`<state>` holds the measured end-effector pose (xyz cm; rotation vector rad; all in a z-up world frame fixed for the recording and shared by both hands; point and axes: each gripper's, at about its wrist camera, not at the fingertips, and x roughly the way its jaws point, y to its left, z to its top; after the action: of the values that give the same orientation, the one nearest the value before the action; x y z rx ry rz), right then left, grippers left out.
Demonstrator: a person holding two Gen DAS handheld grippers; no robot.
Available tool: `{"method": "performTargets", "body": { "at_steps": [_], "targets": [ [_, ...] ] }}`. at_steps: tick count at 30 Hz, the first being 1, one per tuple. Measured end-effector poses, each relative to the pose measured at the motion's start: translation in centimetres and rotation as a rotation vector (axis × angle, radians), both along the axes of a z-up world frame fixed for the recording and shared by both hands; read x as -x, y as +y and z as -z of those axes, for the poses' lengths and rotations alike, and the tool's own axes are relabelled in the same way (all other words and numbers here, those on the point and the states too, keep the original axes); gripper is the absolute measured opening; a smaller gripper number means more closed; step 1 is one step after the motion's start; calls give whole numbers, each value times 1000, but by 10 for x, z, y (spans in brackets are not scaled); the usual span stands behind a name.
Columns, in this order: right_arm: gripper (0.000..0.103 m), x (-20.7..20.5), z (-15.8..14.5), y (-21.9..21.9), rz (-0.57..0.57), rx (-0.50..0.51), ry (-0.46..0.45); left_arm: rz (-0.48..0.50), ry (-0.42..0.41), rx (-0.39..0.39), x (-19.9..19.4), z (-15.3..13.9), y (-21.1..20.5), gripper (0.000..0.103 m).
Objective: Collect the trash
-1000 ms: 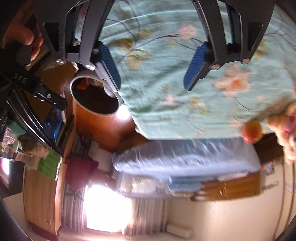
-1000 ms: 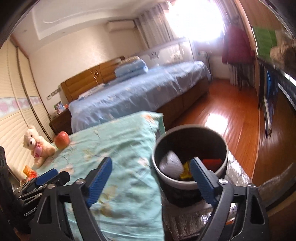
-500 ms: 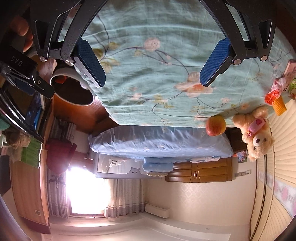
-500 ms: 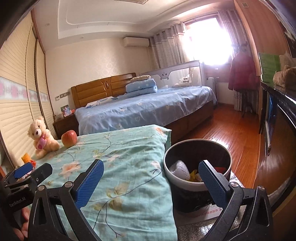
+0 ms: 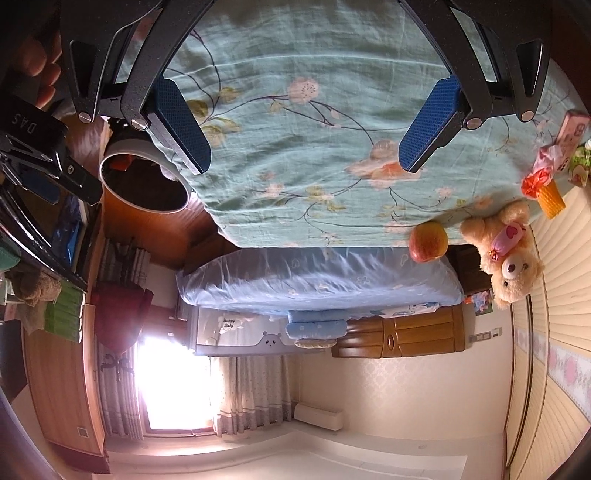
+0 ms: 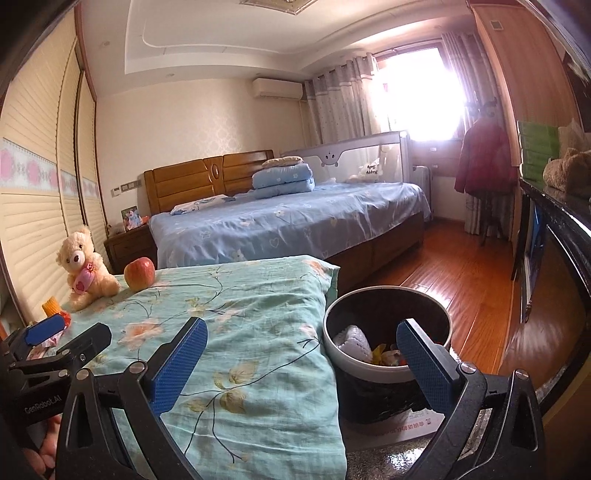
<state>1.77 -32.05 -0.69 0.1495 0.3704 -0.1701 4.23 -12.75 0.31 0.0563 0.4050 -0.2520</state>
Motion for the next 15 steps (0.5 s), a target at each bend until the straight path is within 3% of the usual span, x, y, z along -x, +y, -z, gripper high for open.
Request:
{"method": "performTargets", "body": {
  "at_steps": [15],
  "targets": [
    [103, 5, -2, 5, -5, 7, -7, -19, 1, 2, 3, 0, 4, 103]
  ]
}}
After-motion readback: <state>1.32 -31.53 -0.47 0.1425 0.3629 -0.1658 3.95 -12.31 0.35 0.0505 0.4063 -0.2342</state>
